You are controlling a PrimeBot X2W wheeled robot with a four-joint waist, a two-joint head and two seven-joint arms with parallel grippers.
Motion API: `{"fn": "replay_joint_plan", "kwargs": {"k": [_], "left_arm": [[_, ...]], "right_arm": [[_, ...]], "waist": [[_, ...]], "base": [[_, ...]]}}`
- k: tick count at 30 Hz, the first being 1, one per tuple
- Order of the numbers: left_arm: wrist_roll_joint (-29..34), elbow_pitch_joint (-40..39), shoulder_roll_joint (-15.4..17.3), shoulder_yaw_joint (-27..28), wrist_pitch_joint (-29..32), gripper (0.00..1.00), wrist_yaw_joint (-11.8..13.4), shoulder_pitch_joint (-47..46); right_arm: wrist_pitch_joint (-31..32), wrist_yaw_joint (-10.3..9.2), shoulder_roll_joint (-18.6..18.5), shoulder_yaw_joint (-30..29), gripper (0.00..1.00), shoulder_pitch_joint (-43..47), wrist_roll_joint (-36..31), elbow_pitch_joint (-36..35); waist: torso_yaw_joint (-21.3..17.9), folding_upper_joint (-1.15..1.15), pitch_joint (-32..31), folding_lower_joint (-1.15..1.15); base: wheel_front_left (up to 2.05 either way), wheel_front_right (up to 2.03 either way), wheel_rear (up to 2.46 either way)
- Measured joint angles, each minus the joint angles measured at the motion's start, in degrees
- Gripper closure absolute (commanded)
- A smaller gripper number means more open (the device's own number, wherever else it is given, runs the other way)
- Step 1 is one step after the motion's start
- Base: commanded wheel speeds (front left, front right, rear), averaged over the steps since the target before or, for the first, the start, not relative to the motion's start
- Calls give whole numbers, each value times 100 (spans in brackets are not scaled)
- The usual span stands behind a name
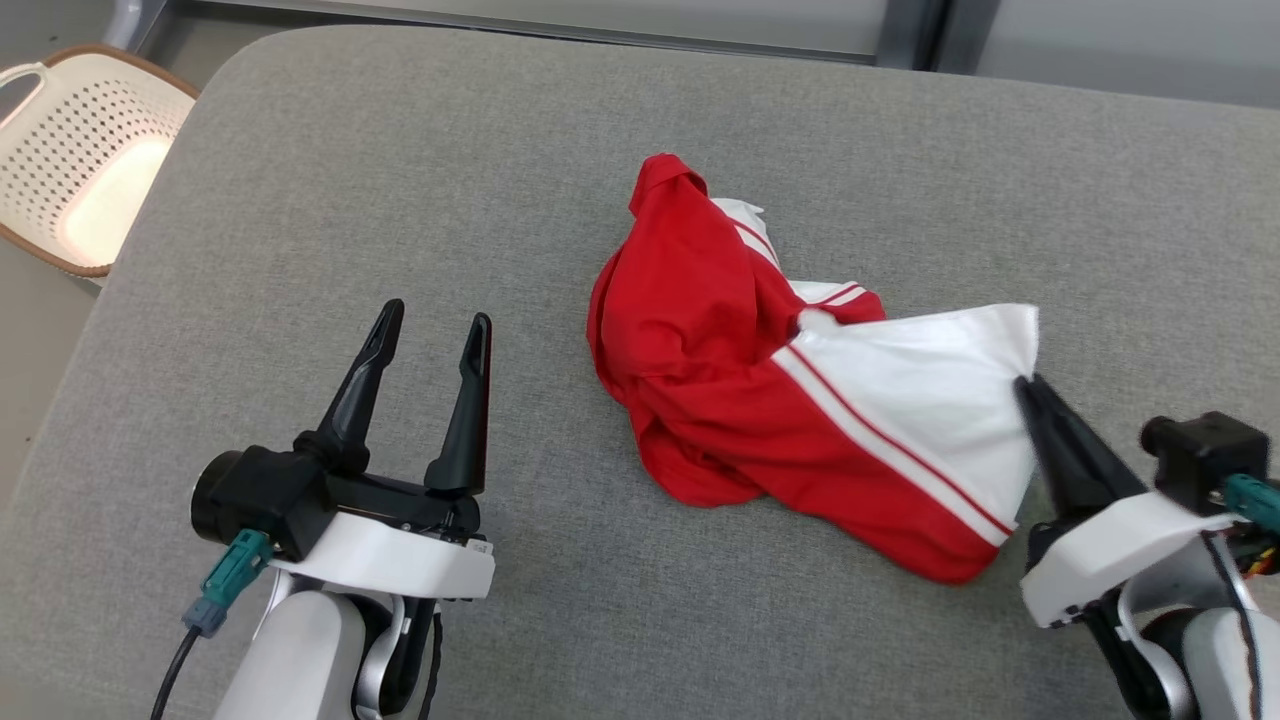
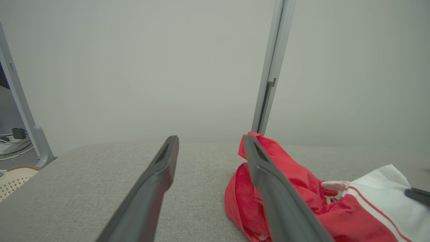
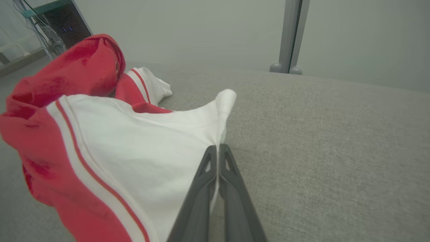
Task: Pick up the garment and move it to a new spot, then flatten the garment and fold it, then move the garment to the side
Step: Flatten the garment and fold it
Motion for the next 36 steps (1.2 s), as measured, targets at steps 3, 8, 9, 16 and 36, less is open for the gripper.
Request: {"fn": "replay_joint_plan", "kwargs": {"k": [3,8,9,16,36], "left_arm": [[43,-11,-3,58,0,0,-4,17],[68,-13,-5,111,0,0,-26,52],[68,-13,-5,111,0,0,-26,52],[90,14,16,147,-1,0,-57,95],[187,111,211,300,79,0,229,642]], "right_arm": [[-11,0,-35,-423,100,202,-110,-500],[129,0,93,-1306,100,808,-250,-1196],[129,0,93,-1306,100,808,-250,-1196],[143,2,385,-2037,100,1614,-197,-811],[-882,0,382,-1276,0,1295,-695,-1439]], "waist": [[-116,0,-27,0],[-301,0,-71,0],[-301,0,-71,0],[-490,0,-51,0],[-871,0,-640,0]], "base": [[0,0,0],[0,0,0],[0,0,0],[0,0,0],[0,0,0]]}}
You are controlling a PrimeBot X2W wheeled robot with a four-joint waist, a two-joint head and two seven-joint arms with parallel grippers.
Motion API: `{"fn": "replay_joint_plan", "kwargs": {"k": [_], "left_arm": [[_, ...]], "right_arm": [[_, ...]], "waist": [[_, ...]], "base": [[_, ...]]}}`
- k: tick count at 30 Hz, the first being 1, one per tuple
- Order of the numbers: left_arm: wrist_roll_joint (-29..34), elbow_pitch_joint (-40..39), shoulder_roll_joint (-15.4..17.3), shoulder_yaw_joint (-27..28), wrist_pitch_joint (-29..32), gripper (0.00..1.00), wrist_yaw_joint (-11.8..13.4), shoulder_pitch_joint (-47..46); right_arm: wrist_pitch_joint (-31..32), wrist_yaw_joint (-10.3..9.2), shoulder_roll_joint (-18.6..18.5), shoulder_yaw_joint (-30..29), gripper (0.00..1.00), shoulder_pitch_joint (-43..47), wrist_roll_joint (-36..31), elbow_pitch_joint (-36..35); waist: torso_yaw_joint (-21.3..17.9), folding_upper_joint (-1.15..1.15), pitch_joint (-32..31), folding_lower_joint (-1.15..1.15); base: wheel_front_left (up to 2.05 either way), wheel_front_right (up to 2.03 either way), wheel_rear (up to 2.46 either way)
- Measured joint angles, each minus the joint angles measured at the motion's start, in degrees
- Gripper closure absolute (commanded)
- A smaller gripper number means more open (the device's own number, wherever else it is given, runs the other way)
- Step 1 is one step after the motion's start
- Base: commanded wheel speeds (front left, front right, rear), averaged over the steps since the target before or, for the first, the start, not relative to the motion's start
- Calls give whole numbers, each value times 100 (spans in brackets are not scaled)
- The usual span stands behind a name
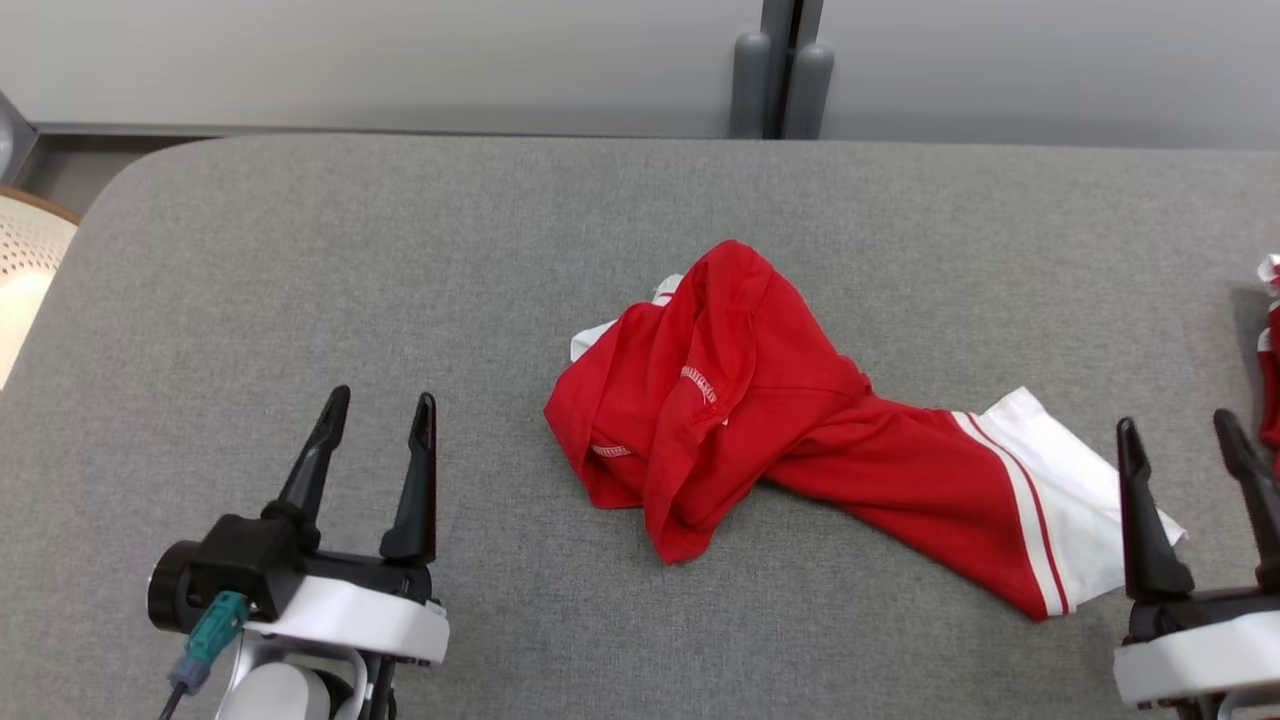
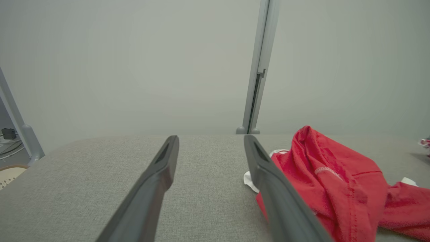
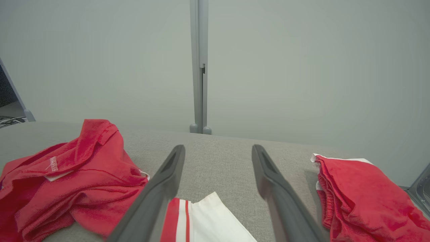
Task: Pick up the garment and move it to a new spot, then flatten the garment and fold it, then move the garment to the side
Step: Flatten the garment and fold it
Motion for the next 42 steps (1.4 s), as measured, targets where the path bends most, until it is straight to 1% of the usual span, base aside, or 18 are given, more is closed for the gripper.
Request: {"fn": "replay_joint_plan", "kwargs": {"k": [4,7,16,19,21,24,27,30,32,34,36,39,40,41,42], "left_arm": [[33,-4,0,-71,40,0,34,107],[43,-4,8,-101,64,0,59,179],[54,-19,13,-193,112,0,85,172],[108,-64,11,-320,113,0,47,72],[133,-81,-24,-463,172,0,-46,-99],[156,-16,-137,-791,392,0,-255,-420],[190,136,-233,-1235,750,0,-449,-747],[254,428,-309,-1686,1221,0,-591,-1011],[254,647,-335,-1946,1574,0,-641,-1129],[256,842,-347,-2090,1855,0,-666,-1242],[308,966,-335,-2123,2027,0,-656,-1383],[383,1061,-299,-2111,2145,0,-560,-1512],[402,1089,-285,-2101,2175,7,-512,-1528],[421,1088,-272,-2087,2157,29,-461,-1537],[444,1085,-253,-2072,2148,100,-421,-1554]], "right_arm": [[142,0,111,60,0,297,-8,-268],[222,0,166,86,0,372,-7,-339],[290,0,226,69,0,444,-5,-434],[312,0,246,64,0,443,-8,-465],[338,0,271,66,0,438,-8,-491],[349,0,279,71,0,392,-3,-486],[371,0,282,96,0,304,3,-472],[389,0,286,141,0,257,11,-435],[389,0,299,160,0,194,60,-414],[383,0,309,180,0,187,62,-387],[363,-1,319,197,0,166,62,-367],[332,0,328,182,0,115,75,-337],[328,-1,332,169,0,105,75,-324],[318,-1,333,157,0,100,75,-319],[303,0,337,147,0,99,75,-315]], "waist": [[-19,0,-192,0],[-26,0,-255,0],[-12,0,-218,0],[-1,0,-167,0],[2,0,-121,0],[-9,0,-20,0],[-45,0,84,0],[-113,0,186,0],[-175,0,235,0],[-234,0,278,0],[-289,0,326,0],[-354,0,385,0],[-368,0,401,0],[-377,0,416,0],[-380,0,427,0]], "base": [[0,0,0],[0,0,0],[0,0,0],[0,0,0],[0,0,0],[0,0,0],[0,0,0],[0,0,0],[0,0,0],[0,0,0],[0,0,0],[0,0,0],[0,0,0],[0,0,0],[0,0,0]]}}
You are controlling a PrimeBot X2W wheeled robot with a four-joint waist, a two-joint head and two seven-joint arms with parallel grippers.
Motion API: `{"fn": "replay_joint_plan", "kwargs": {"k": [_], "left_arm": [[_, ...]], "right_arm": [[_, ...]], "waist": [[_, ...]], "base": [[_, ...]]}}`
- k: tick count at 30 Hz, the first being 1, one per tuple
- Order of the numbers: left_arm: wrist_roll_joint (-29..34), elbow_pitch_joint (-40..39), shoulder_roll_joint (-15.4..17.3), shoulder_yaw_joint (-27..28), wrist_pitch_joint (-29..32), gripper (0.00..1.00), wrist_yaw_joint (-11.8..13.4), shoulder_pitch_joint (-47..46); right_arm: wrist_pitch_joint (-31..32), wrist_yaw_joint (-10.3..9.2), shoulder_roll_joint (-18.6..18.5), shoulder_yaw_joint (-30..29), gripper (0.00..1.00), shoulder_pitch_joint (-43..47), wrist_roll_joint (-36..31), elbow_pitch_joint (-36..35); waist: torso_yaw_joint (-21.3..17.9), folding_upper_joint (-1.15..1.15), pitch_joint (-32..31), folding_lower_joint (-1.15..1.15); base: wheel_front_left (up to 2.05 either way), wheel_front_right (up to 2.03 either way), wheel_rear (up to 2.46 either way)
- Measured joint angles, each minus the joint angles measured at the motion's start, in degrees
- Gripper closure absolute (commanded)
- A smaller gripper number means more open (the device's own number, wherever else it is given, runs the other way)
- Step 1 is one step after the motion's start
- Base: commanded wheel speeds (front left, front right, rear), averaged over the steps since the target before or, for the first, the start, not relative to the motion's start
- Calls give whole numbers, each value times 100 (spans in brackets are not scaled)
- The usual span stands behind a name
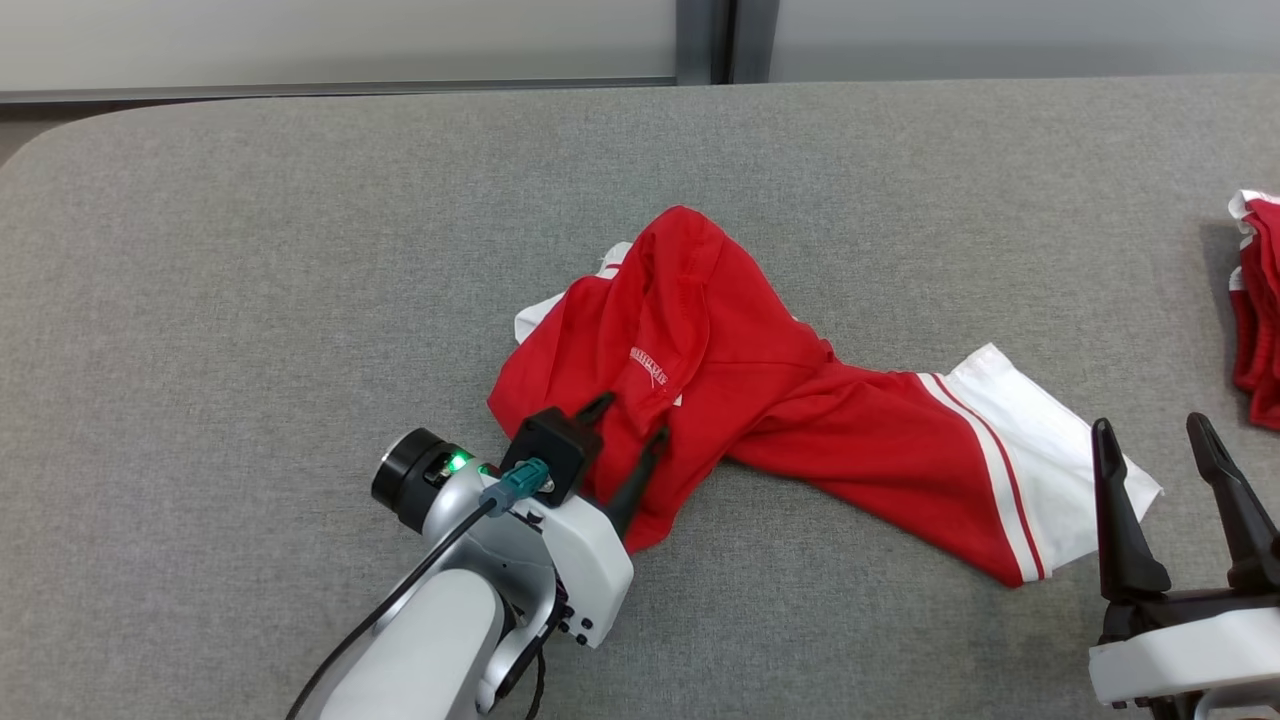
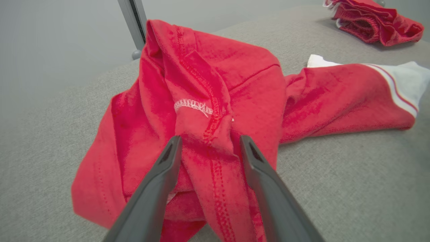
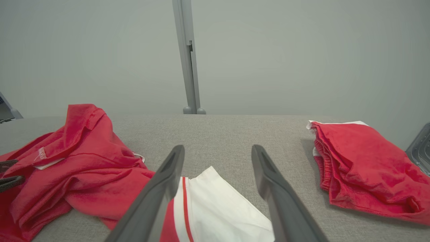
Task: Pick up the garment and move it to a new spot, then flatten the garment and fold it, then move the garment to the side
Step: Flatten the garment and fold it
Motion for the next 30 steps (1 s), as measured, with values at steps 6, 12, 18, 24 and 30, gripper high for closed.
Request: {"fn": "replay_joint_plan", "kwargs": {"k": [6,12,18,24,30], "left_arm": [[-9,-53,60,82,-138,100,116,-24],[-590,-304,-13,568,-449,100,214,135],[-1566,-271,13,1325,-466,100,326,649],[-2490,-145,-118,1668,-381,100,140,1095],[-2660,-164,-127,1717,-736,0,102,1250]], "right_arm": [[-16,0,32,-33,0,-25,14,23],[57,0,52,-18,0,-26,56,37],[242,-1,78,-35,0,-21,191,44],[307,-1,89,-60,0,-20,269,83],[349,-1,94,-66,0,-35,280,79]], "waist": [[56,0,35,0],[159,0,34,0],[207,0,66,0],[221,0,109,0],[294,0,141,0]], "base": [[0,0,0],[0,0,0],[0,0,0],[0,0,0],[0,0,0]]}}
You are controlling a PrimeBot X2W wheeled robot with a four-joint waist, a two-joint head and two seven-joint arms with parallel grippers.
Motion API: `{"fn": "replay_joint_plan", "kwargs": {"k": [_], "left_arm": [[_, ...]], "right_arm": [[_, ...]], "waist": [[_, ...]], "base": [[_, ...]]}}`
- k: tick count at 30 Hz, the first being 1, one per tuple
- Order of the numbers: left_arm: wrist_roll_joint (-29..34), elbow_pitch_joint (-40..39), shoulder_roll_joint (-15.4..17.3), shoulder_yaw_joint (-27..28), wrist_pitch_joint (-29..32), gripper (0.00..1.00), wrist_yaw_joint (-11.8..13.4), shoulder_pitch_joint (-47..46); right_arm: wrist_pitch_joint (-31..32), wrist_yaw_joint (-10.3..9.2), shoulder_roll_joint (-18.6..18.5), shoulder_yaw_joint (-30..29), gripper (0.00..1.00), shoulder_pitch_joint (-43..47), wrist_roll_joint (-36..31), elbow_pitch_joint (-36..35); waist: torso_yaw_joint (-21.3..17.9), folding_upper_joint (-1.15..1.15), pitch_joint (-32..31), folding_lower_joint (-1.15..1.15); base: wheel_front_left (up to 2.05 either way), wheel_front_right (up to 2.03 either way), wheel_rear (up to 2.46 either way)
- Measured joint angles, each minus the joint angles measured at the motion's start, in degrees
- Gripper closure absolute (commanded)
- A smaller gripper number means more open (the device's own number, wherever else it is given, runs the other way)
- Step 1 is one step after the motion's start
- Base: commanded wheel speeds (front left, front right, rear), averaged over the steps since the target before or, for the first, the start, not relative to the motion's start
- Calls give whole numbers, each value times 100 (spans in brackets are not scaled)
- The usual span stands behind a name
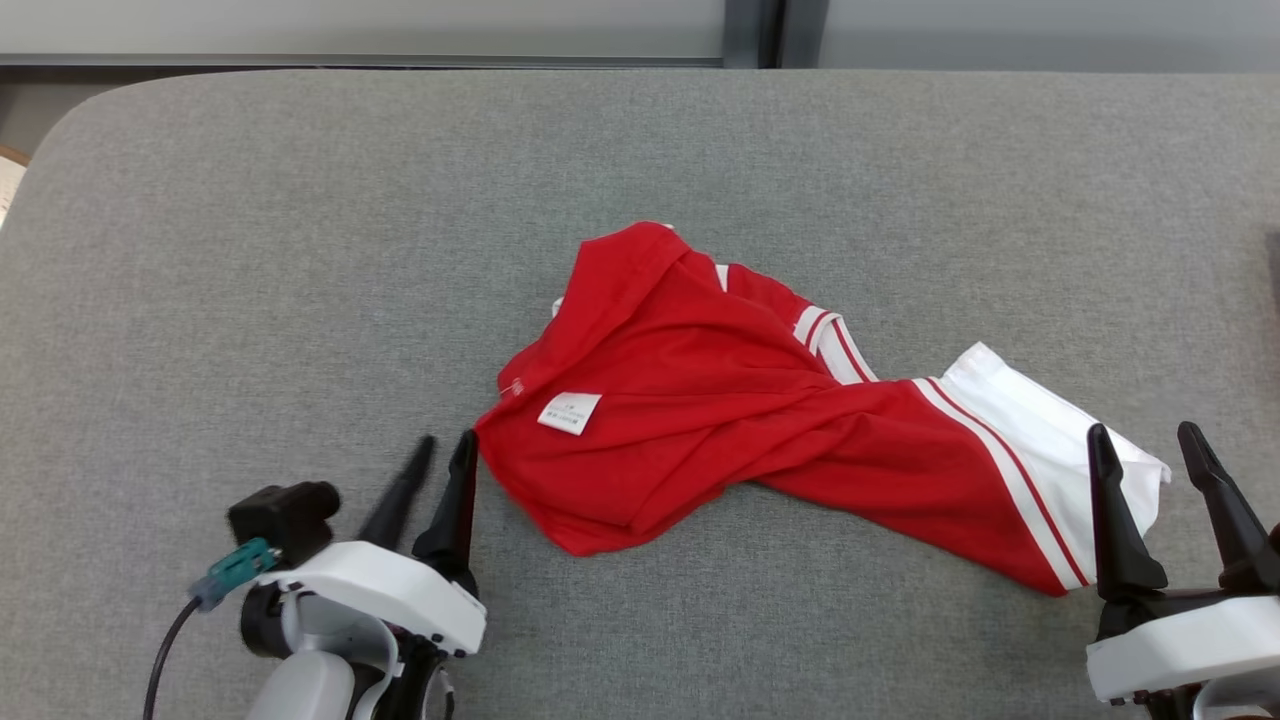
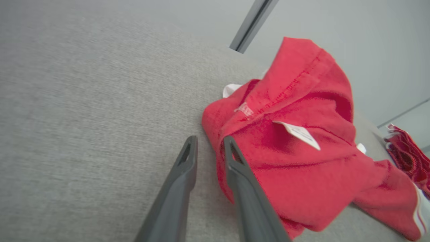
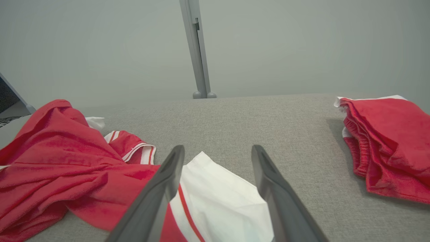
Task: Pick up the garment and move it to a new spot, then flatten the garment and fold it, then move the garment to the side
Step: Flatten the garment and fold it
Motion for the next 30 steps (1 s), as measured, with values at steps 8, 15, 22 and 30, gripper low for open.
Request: {"fn": "replay_joint_plan", "kwargs": {"k": [8,15,22,30], "left_arm": [[1027,-393,254,45,-1146,0,602,37],[1835,-867,611,64,-1456,0,839,127],[1898,-875,773,149,-1467,0,880,546],[1823,-853,781,126,-1405,0,881,591]], "right_arm": [[71,0,3,-15,0,-9,-80,-85],[100,0,-34,13,0,115,-170,-161],[124,0,-70,97,0,279,-171,-193],[124,0,-68,92,0,323,-153,-229]], "waist": [[84,0,-211,0],[111,0,-497,0],[59,0,-796,0],[93,0,-796,0]], "base": [[0,0,0],[0,0,0],[0,0,0],[0,0,0]]}}
